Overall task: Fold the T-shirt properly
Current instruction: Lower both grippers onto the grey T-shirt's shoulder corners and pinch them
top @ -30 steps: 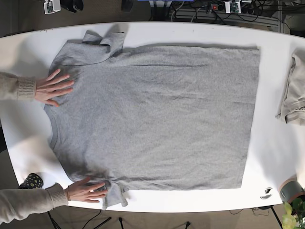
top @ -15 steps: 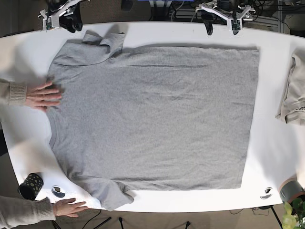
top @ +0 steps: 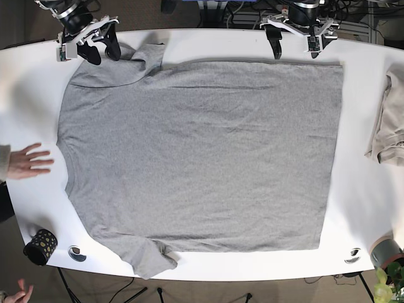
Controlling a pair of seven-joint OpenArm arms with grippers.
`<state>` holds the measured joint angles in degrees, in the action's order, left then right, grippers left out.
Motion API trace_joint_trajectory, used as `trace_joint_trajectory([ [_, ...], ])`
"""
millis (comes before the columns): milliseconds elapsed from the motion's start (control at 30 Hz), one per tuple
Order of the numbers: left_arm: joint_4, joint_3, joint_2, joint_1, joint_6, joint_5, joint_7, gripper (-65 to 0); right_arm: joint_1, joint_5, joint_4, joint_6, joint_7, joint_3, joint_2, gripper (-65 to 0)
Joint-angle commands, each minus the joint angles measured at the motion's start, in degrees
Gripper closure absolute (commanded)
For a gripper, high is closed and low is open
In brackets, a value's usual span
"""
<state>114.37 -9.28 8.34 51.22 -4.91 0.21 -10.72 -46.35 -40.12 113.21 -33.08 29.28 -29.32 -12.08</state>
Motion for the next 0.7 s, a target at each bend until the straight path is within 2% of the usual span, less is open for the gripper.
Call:
trace_joint_trajectory([
  [0,0.75,-0.08,-0.47,-0.01,0.12,-0.08,1.27,-53.3,1.03,-3.09,0.68,-0.46,1.18,-0.53,-0.54,-33.9],
  [233,0.75,-0.08,-2.84,-1.95,0.12,-0.08,1.27,-53.2,4.46,-9.24,0.51,-0.46,7.87,-2.81,-0.54,-33.9],
  [400,0.75,-0.08,-2.84,-2.74,0.03,-0.60,1.27,-53.2,8.50,-17.07,-3.63,-0.46,17.10,-9.76,-0.80,-33.9],
  [500,0.67,-0.35,-3.46,-3.27,-0.06,-3.15,1.27,-53.2,11.75,-19.09,-7.14,-0.55,21.84,-13.36,-0.98,-33.6],
  [600,0.67,-1.05,-5.48,-3.35,-0.06,-7.64,1.27,-53.2,14.57,-19.09,-10.39,-2.13,26.24,-17.14,-0.98,-33.6],
  [667,0.67,-1.32,-6.36,-3.35,-0.06,-11.06,1.18,-53.2,16.33,-19.00,-13.21,-3.97,28.79,-19.34,-1.07,-33.6],
])
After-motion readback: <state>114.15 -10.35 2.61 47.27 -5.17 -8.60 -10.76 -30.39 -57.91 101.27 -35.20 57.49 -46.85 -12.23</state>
